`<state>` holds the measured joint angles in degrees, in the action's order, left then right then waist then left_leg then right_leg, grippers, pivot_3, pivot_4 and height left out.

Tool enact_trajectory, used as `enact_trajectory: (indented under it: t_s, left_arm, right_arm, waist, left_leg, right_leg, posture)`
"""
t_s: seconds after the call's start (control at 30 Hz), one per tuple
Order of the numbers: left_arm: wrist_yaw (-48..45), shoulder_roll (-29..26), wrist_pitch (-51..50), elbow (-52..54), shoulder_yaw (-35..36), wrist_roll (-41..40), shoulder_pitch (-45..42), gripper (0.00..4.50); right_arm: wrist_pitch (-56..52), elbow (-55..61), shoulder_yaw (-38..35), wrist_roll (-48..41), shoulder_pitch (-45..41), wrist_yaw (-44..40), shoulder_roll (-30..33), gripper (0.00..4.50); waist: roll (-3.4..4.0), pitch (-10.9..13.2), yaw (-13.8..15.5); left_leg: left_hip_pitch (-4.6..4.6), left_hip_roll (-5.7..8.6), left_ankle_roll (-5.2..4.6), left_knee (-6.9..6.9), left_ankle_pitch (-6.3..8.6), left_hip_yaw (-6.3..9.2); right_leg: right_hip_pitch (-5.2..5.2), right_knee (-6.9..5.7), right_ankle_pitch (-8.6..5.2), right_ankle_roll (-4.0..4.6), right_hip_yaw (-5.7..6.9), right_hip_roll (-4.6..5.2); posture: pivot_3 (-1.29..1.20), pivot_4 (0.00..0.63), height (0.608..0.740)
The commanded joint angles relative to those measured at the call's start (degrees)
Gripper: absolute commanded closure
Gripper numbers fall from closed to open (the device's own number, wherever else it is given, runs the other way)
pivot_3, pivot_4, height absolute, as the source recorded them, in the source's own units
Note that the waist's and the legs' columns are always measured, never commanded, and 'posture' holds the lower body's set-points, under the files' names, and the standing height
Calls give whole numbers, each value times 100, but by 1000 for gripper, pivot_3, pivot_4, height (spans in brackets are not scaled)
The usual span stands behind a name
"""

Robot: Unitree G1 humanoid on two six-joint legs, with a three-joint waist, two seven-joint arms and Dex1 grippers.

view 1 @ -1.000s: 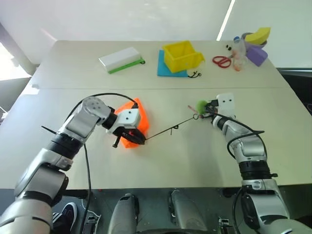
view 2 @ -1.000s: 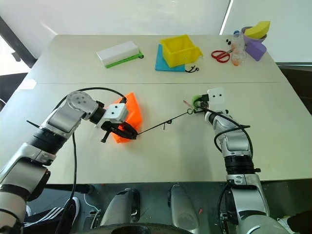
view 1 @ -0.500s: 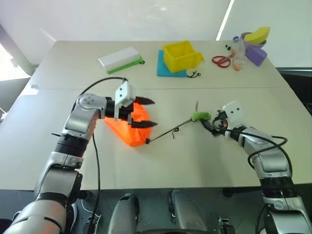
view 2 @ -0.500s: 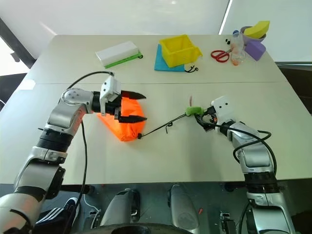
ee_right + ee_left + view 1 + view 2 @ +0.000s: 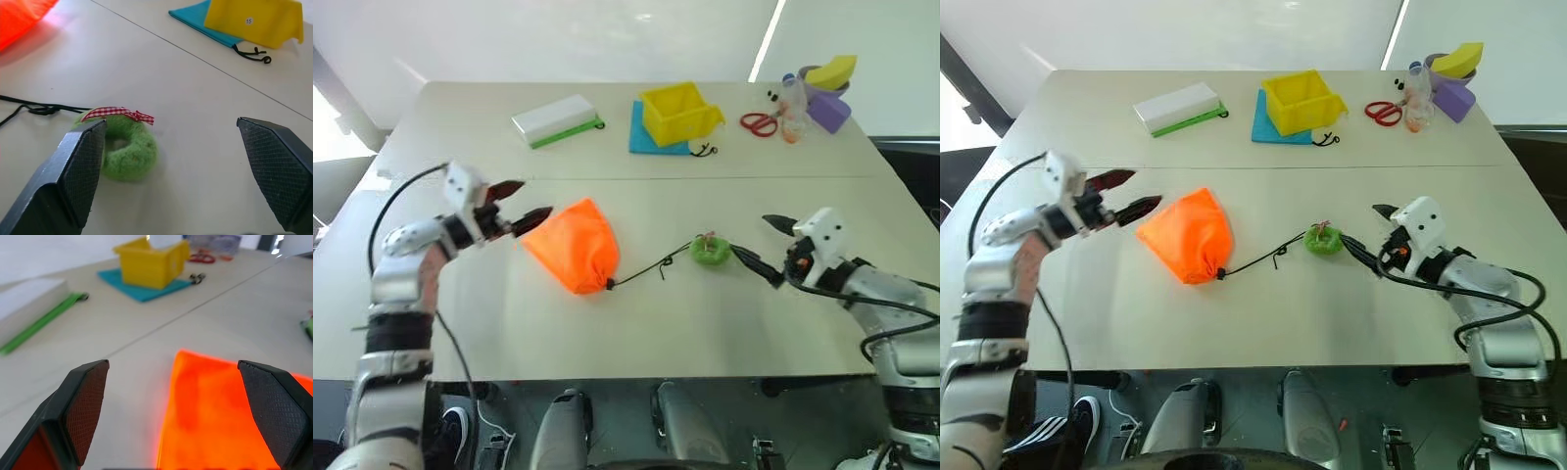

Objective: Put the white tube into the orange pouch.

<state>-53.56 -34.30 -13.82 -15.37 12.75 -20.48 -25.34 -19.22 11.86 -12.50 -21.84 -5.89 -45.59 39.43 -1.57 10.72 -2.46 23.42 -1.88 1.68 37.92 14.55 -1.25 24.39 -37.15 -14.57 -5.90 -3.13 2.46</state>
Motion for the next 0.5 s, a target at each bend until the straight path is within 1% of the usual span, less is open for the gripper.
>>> enact_trajectory:
  t_s: [0.03,0.17,0.2,0.33,0.5]
  left_arm:
    - [429,-81,-1,584,418,-118,415,0]
    - [713,-69,-25,715,688,-238,825,0]
    - [786,-60,10,682,749,-231,930,0]
    - [1031,-30,124,545,1003,-223,1277,0]
    - [1042,-37,226,599,1114,-308,1498,0]
  right_arm:
    - [-95,767,60,-561,257,-372,-58,60]
    - [-82,1101,352,-539,481,-301,-237,60]
    - [-109,1074,409,-515,464,-293,-261,60]
    - [87,872,712,-229,378,-345,-263,60]
    - [175,667,738,-172,394,-473,-210,60]
  waist:
    - [0,0,13]
    - [-2,-1,56]
    - [-2,-1,56]
    - [-6,-3,26]
    - [-7,-4,63]
  left_leg:
    - [1,-2,0,0,0,3]
    - [-1,-3,1,9,-1,2]
    - [-2,-2,2,12,-1,1]
    - [-9,0,3,22,-2,-14]
    - [-5,-1,3,19,-2,-7]
  right_leg:
    - [0,-1,0,0,4,-1]
    - [-6,-2,-1,9,5,4]
    - [-9,1,-8,26,5,7]
    - [-19,7,-4,30,-3,23]
    - [-15,8,-4,31,6,16]
  posture:
    - [0,150,740]
    - [0,150,740]
    - [0,150,740]
    - [0,150,740]
    - [0,150,740]
